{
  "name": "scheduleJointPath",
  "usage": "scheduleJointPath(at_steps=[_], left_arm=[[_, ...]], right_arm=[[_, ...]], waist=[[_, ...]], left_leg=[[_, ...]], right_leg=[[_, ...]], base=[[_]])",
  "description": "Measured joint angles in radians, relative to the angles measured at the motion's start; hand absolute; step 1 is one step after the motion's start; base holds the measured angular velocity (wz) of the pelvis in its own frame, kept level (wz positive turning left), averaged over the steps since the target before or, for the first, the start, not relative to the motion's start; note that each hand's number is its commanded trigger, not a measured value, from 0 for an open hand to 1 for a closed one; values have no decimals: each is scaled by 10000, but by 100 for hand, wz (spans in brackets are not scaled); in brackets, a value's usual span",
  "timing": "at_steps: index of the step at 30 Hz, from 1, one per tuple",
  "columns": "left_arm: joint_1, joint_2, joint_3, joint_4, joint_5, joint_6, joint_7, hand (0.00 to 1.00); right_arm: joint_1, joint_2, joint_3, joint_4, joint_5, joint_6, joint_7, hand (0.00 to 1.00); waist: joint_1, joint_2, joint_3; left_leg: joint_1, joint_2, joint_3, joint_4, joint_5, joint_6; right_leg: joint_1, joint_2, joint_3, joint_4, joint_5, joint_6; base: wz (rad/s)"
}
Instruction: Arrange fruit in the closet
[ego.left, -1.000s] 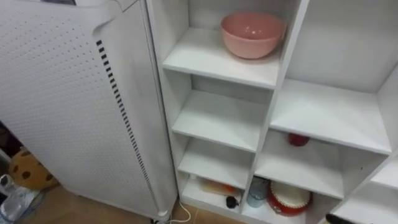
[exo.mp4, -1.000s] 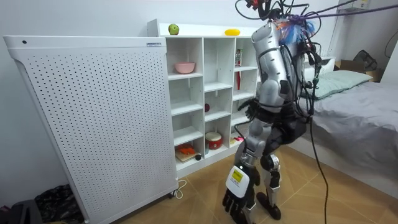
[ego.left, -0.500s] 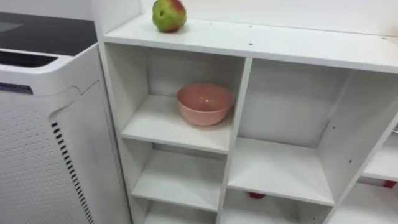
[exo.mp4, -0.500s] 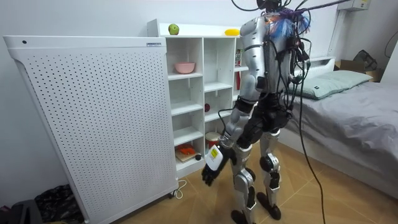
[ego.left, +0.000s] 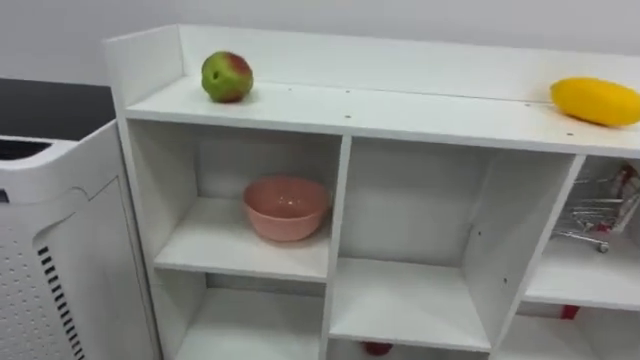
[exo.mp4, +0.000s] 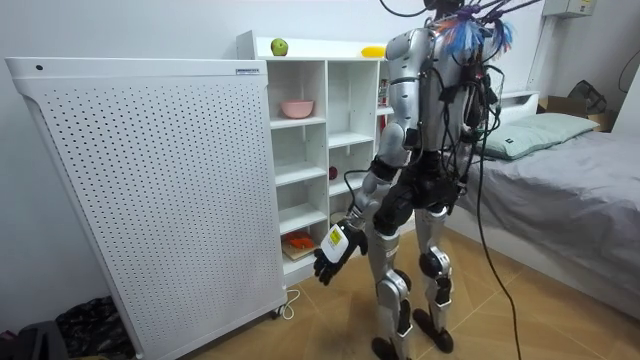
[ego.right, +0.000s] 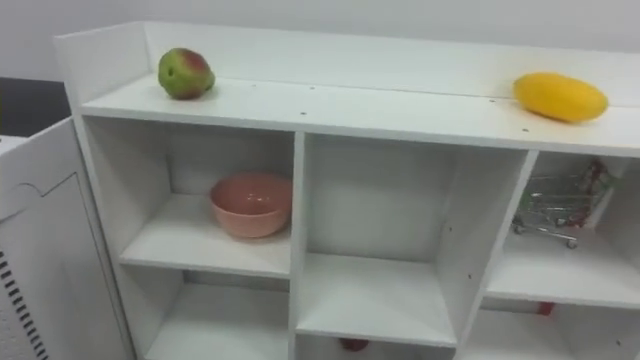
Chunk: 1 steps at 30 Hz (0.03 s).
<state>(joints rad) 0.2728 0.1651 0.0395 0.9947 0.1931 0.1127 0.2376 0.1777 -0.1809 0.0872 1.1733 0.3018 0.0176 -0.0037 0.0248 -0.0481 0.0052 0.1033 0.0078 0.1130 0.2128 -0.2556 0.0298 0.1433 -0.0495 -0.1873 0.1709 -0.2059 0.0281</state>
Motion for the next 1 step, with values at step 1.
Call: scheduleJointPath(at_steps=[1], left_arm=[[-13, -38, 24, 2, 126, 58, 3, 0]], right_arm=[[6, 35, -97, 21, 5, 21, -9, 0]], waist=[[-31, -2, 1]], left_leg=[[16, 6, 16, -8, 0, 0]], right_leg=[[-1, 8, 30, 2, 13, -1]], base=[[-9]])
